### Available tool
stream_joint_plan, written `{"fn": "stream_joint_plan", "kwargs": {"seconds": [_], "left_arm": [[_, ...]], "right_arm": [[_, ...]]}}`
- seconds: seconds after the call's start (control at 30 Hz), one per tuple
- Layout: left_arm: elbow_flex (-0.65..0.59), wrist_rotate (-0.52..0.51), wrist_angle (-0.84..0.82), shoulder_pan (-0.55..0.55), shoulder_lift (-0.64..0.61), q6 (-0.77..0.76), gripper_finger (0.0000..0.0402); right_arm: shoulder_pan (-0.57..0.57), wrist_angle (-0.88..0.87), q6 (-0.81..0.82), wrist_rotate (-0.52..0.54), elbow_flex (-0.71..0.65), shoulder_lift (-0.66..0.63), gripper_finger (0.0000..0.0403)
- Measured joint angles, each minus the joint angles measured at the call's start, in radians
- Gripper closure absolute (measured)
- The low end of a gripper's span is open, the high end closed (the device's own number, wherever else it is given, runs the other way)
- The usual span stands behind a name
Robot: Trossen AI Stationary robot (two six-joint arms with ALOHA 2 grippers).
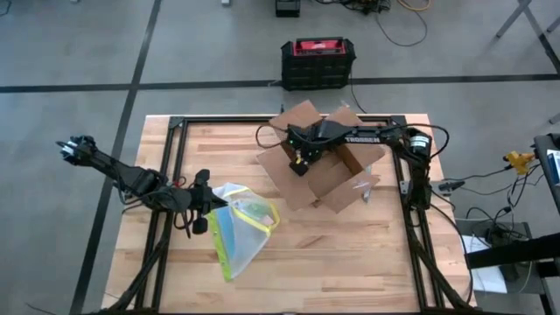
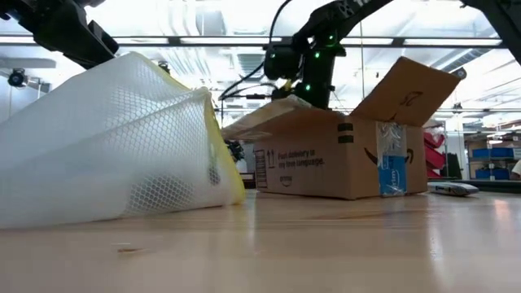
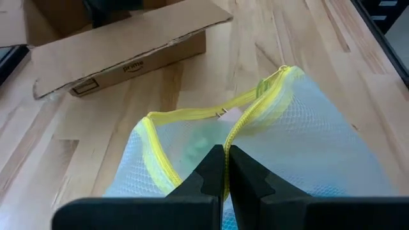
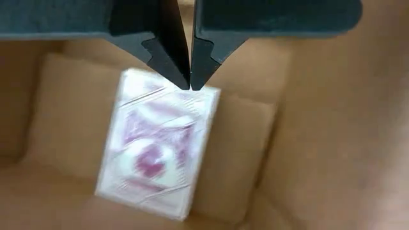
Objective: Unpack boxes
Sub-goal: Put the playing cards into the transparent zip lock bag
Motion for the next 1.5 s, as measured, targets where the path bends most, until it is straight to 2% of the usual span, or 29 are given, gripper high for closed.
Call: {"fn": "stream_joint_plan", "kwargs": {"seconds": [0.13, 0.23, 0.3, 0.6, 0.8, 0.87, 1.0, 1.1, 1.3, 1.5], "left_arm": [[0.000, 0.013, 0.000, 0.000, -0.001, -0.005, 0.0401], [0.000, 0.013, -0.001, 0.000, -0.001, -0.007, 0.0401], [0.000, 0.013, -0.001, 0.000, -0.001, -0.007, 0.0401], [0.000, 0.011, 0.001, 0.000, -0.002, -0.007, 0.0401], [0.000, 0.007, 0.001, 0.000, -0.002, -0.032, 0.0401], [0.000, 0.004, 0.001, 0.000, -0.002, -0.037, 0.0401], [0.000, -0.012, 0.002, 0.000, -0.002, -0.041, 0.0401], [0.000, -0.015, 0.004, 0.000, -0.002, -0.052, 0.0401], [0.000, -0.015, 0.007, 0.000, -0.002, -0.056, 0.0401], [0.000, -0.016, 0.008, 0.000, -0.002, -0.051, 0.0401]], "right_arm": [[-0.039, 0.019, -0.214, -0.042, -0.006, -0.050, 0.0403], [-0.073, 0.074, -0.346, -0.159, -0.053, -0.057, 0.0403], [-0.081, 0.126, -0.388, -0.193, -0.094, -0.064, 0.0403], [-0.083, 0.225, -0.461, -0.125, -0.252, -0.067, 0.0403], [-0.083, 0.154, -0.456, 0.043, -0.265, -0.092, 0.0403], [-0.084, 0.175, -0.456, 0.038, -0.265, -0.106, 0.0403], [-0.080, 0.263, -0.512, -0.069, -0.265, -0.108, 0.0403], [-0.085, 0.268, -0.543, -0.090, -0.265, -0.075, 0.0403], [-0.092, 0.227, -0.479, -0.059, -0.265, -0.051, 0.0403], [-0.094, 0.219, -0.215, -0.041, -0.242, -0.125, 0.0403]]}}
